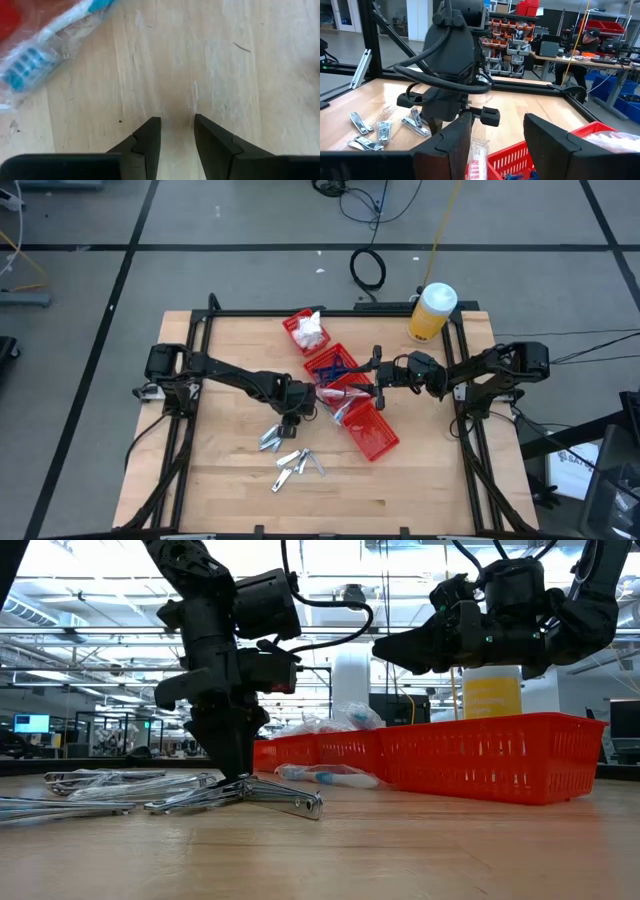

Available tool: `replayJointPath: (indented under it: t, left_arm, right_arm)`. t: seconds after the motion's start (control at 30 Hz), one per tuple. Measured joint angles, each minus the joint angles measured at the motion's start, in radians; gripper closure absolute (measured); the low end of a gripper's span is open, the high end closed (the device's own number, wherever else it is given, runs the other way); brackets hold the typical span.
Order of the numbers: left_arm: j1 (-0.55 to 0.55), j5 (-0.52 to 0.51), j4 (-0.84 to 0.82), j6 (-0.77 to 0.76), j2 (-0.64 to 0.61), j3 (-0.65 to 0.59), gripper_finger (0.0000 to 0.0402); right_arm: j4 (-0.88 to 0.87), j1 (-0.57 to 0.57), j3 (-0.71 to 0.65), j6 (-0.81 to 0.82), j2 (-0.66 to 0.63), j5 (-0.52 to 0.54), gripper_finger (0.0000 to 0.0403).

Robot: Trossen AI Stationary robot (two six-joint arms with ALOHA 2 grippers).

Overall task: Pick & Place Travel size toiletries
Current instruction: Put the blue toothbrush into the bottom middle red bin

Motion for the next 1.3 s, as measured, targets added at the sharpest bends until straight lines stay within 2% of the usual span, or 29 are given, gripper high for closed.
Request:
replayJointPath:
  t: [0.1,0.27,0.33,0.7,1.03,1.3]
  left_arm:
    - [-0.013,-0.083,0.069,0.003,-0.028,-0.005,0.0282]
    - [-0.013,-0.302,0.172,0.025,-0.076,-0.006,0.0282]
    - [-0.002,-0.345,0.21,0.039,-0.077,-0.003,0.0282]
    - [0.098,-0.231,0.281,0.055,-0.055,-0.004,0.0282]
    - [0.125,-0.128,0.306,0.065,-0.027,-0.003,0.0282]
    - [0.125,-0.116,0.283,0.073,-0.009,-0.001,0.0282]
  right_arm:
    - [0.0,0.0,0.0,0.0,0.0,0.0,0.0234]
    - [-0.001,0.0,0.0,0.0,0.0,0.0,0.0235]
    - [-0.001,0.0,0.0,0.003,0.0,0.0,0.0235]
    - [-0.001,0.0,0.0,0.008,0.0,0.0,0.0236]
    - [-0.002,0.0,0.0,0.007,0.0,0.0,0.0236]
    - [-0.001,0.0,0.0,0.006,0.0,-0.001,0.0236]
